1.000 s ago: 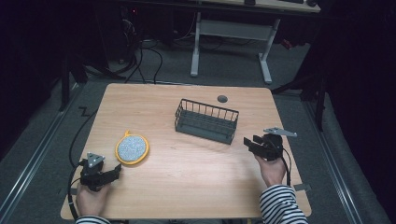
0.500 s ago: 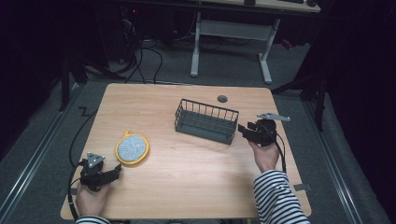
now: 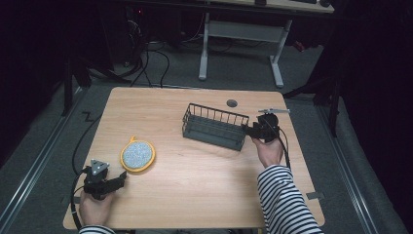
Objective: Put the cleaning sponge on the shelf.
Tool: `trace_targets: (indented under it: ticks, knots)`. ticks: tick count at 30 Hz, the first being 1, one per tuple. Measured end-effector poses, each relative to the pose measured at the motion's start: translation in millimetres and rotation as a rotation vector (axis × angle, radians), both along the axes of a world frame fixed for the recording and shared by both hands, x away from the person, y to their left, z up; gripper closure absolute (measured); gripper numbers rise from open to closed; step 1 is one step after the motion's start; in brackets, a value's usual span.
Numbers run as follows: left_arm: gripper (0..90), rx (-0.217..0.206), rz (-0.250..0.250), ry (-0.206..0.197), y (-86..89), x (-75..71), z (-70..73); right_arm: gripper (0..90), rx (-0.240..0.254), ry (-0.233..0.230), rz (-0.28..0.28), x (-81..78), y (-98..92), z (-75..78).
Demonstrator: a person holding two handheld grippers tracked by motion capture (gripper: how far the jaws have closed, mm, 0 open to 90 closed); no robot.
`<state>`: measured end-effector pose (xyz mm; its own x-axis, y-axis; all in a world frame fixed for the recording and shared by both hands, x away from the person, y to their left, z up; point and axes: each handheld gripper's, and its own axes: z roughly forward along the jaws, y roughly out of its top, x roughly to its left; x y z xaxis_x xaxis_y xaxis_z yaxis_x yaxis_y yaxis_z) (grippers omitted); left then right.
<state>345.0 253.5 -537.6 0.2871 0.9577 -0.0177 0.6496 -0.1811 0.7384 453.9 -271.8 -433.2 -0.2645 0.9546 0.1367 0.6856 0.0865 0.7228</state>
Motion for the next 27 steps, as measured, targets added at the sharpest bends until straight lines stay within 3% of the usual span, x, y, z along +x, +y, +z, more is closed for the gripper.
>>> trace_targets:
  ticks: [3,27]
  knots:
    - [25.5,0.000,0.000,0.000,0.0,0.0,0.0,46.7,0.005,0.026,-0.002,3.4,-0.5,-6.0]
    - [25.5,-0.001,0.000,-0.002,-0.2,-0.2,-0.2,61.1,-0.027,0.048,0.041,2.4,8.3,-10.1]
